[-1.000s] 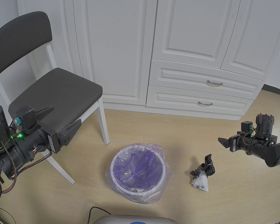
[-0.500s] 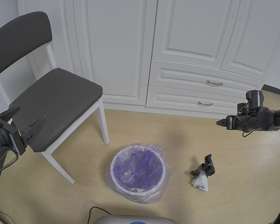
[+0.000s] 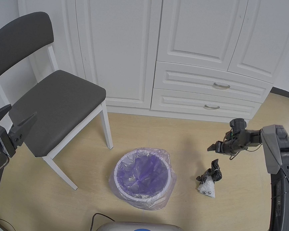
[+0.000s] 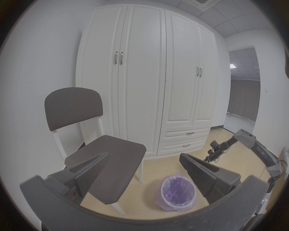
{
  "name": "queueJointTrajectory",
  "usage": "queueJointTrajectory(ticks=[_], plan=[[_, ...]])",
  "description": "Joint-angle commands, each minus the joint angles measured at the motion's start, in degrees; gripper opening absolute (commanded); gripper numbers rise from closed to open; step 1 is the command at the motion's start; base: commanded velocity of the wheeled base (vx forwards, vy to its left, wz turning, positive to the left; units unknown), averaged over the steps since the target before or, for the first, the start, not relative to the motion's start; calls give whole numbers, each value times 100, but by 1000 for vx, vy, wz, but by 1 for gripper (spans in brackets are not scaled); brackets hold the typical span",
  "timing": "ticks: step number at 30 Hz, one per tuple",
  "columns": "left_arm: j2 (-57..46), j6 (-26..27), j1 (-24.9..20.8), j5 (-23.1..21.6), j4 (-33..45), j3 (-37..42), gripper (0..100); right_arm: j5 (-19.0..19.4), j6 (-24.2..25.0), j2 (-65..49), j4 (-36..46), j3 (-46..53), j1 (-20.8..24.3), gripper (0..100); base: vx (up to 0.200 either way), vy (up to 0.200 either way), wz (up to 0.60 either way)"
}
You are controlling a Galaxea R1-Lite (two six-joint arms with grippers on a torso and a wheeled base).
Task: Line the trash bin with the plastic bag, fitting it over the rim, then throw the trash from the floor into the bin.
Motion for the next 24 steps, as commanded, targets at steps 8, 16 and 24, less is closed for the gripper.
queueJointTrajectory(ticks=[8, 16, 24], plan=[[130, -19, 7, -12, 19, 74, 100, 30, -225, 1275, -312, -277, -308, 100, 0, 0, 0], [139, -27, 16, -3, 10, 65, 100, 21, -383, 1740, -1165, -277, -237, 100, 0, 0, 0], [139, -19, 16, -12, 10, 65, 100, -5, -436, 2127, -2035, -277, -228, 100, 0, 0, 0]])
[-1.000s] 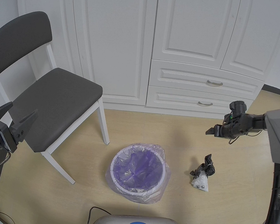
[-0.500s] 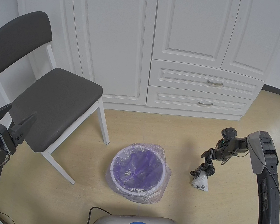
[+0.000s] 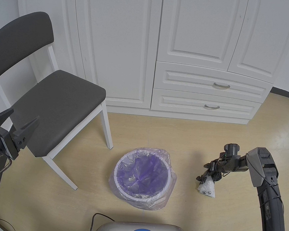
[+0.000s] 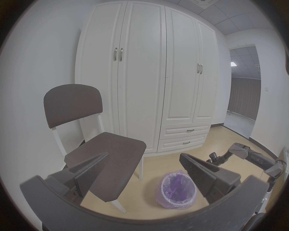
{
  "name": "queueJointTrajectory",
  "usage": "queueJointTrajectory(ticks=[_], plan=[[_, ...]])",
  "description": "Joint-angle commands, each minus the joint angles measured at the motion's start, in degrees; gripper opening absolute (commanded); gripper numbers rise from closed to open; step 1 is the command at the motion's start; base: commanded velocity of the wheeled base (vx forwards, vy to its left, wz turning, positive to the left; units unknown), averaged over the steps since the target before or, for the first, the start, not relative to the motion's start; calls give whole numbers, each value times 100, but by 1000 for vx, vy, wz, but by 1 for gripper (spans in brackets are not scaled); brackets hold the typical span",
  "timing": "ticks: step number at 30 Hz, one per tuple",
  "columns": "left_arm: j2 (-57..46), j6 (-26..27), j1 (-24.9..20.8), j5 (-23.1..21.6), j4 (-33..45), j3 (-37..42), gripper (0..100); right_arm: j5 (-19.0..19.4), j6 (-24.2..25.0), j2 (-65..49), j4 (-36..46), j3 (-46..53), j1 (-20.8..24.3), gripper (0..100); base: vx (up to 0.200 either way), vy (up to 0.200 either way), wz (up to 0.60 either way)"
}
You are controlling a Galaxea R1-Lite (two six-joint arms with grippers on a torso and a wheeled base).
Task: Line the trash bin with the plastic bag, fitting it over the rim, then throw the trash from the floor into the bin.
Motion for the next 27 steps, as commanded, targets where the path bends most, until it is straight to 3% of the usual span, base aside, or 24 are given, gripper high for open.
queueJointTrajectory(ticks=[1, 23, 24, 27], plan=[[27, 2, -1, 2, -7, 0, 100, 3, 28, 299, -228, 4, 20, 100, 0, 0, 0], [44, 20, -10, -7, -7, 61, 100, -137, 10, 272, 19, 4, 20, 100, 0, 0, 0], [53, 11, -10, -7, 2, 61, 100, -146, 1, 272, 71, 4, 20, 0, 0, 0, 0], [44, 11, -10, -7, 2, 61, 100, -146, -8, 264, 80, 4, 20, 0, 0, 0, 0]])
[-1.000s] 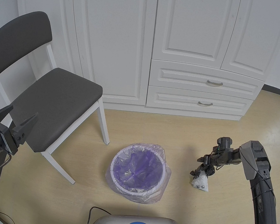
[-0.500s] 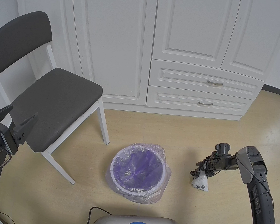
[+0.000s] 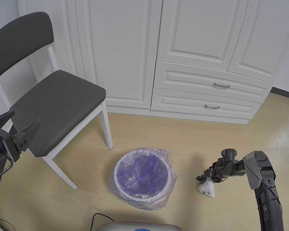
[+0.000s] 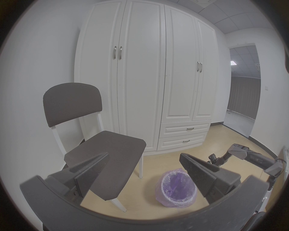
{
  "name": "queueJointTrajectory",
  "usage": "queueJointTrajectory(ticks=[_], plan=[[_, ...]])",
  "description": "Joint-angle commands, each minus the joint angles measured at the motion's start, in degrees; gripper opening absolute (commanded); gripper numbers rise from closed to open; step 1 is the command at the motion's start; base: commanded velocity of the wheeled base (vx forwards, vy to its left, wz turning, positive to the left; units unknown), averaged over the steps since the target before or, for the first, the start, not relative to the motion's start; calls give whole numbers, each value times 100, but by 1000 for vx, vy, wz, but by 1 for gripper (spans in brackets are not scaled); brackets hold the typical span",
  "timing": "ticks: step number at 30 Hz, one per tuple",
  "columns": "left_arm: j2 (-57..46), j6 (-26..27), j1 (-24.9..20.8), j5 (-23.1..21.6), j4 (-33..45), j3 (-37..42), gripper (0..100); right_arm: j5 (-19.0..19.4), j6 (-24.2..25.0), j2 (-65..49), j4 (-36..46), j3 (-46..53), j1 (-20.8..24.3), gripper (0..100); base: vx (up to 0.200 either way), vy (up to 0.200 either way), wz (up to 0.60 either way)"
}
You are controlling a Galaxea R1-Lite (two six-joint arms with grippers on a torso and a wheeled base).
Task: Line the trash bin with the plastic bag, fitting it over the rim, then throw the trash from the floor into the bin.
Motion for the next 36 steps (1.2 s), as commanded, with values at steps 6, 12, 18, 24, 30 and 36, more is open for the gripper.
queueJointTrajectory(ticks=[6, 12, 18, 24, 30, 36], plan=[[31, 0, -1, 2, -1, 10, 100, -86, -119, -26, 62, -1, -2, 0, 0, 0, 0], [31, 9, -10, 2, -1, 10, 100, -245, -242, -87, -158, -1, -2, 0, 0, 0, 0], [-31, 44, -10, 2, 8, 37, 100, -1818, -1315, -1098, -325, 1096, -186, 0, 0, 0, 0], [57, 61, -45, -7, -18, 107, 100, -1914, -1947, -2451, -395, 2599, -213, 0, 0, 0, 0], [57, 61, -36, -7, -18, 107, 100, -1897, -2229, -3304, -1010, 3521, -151, 0, 0, 0, 0], [49, 70, -45, -7, -27, 89, 100, -1879, -2510, -3849, -2627, 4506, 42, 0, 0, 0, 0]])
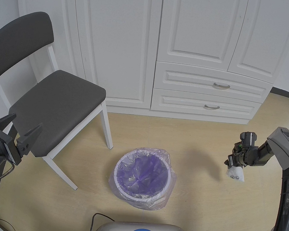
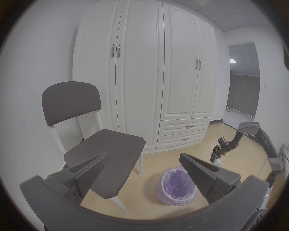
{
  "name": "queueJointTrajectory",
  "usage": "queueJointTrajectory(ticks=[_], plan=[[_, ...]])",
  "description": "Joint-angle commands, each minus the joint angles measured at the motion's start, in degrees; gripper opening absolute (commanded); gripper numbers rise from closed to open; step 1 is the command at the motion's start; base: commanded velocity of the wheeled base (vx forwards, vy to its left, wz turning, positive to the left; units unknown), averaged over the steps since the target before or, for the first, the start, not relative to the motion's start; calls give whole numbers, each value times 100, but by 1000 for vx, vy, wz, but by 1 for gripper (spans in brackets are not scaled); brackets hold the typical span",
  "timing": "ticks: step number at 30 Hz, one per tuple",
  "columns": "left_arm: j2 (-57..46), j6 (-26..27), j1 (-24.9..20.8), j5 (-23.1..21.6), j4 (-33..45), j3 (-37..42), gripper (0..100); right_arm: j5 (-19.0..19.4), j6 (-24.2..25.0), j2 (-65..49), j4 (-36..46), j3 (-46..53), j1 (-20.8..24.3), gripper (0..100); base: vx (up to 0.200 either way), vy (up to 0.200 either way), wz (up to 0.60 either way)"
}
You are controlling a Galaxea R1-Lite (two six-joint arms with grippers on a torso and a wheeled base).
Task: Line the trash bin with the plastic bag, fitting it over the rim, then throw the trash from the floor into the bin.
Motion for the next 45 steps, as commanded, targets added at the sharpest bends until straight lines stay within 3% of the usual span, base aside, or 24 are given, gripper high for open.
queueJointTrajectory(ticks=[1, 8, 16, 18, 19, 21, 24, 28, 30, 31, 34, 37, 43, 45], plan=[[16, 8, -10, 1, -10, -5, 100, -23, -328, -1021, -1072, 1027, 183, 0, 0, 0, 0], [-11, 8, -1, 1, -10, -13, 100, -14, -794, -1654, -2469, 2020, 376, 0, 0, 0, 0], [24, 8, -1, 1, -1, -13, 100, 74, -864, -2111, -3629, 2732, 737, 0, 0, 0, 0], [24, -1, -1, 1, -10, -13, 100, 355, -838, -2243, -3831, 2917, 833, 0, 0, 0, 0], [24, 8, -1, 1, -10, -13, 100, 1111, -838, -2357, -4183, 3215, 921, 0, 0, 0, 0], [24, 8, -1, 1, -10, -13, 100, 1718, -820, -2427, -4596, 3497, 1044, 0, 0, 0, 0], [33, -1, 25, 10, -10, -22, 100, 1858, -759, -2471, -4895, 3752, 1369, 0, 0, 0, 0], [-11, 8, 25, 10, -45, -31, 100, 1841, -170, -2427, -4860, 3813, 2029, 0, 0, 0, 0], [-11, 8, 25, 10, -45, -31, 100, 1841, -170, -2427, -4860, 3813, 2029, 0, 0, 0, 0], [-46, 8, 25, 10, -54, -40, 100, 1841, 375, -2287, -4851, 3699, 2503, 0, 0, 0, 0], [-55, 8, 25, 1, -63, -49, 100, 1805, 982, -2155, -4789, 3541, 2916, 0, 0, 0, 0], [-46, 8, 25, 1, -63, -57, 100, 1797, 1351, -2155, -4534, 3400, 3127, 0, 0, 0, 0], [-46, 8, 25, 1, -71, -57, 100, 1788, 3073, -2146, -3392, 2600, 3716, 0, 0, 0, 0], [-19, -1, 25, 1, -71, -66, 100, 1761, 3363, -2041, -3234, 2398, 3795, 0, 0, 0, 0]])
